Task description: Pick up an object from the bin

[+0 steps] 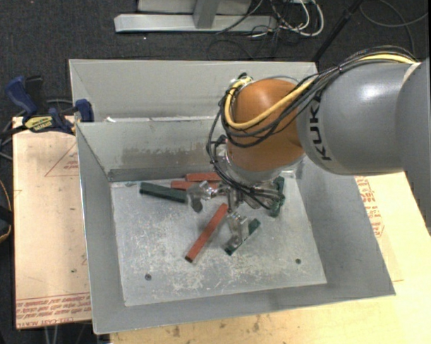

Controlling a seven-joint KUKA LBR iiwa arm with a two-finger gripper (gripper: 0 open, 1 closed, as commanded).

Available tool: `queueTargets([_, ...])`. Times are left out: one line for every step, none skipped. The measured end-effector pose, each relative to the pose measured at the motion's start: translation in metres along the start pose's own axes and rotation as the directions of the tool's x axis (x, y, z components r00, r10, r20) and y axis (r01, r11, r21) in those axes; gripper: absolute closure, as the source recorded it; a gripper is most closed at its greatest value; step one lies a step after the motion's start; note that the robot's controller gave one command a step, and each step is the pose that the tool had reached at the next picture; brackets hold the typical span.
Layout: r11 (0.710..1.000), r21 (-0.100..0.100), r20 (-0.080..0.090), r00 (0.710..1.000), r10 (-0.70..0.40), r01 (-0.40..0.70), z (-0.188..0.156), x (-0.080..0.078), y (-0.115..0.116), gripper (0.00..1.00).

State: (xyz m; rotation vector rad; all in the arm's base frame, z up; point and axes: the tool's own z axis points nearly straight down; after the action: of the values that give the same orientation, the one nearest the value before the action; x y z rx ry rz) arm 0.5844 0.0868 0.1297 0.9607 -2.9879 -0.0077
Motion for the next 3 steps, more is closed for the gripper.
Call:
queueTargets([0.971,0.010,0.007,0.971,-0.240,0.240,0.031,-0.002,-0.008,0.00])
queueTargets([0.963,0.007,0.003,0.963,-0.270,0.270,0.058,-0.009,0.010,1.00])
queueTargets([0.963,0.007,0.003,0.963,-0.270,0.270,0.058,-0.009,0.010,1.00])
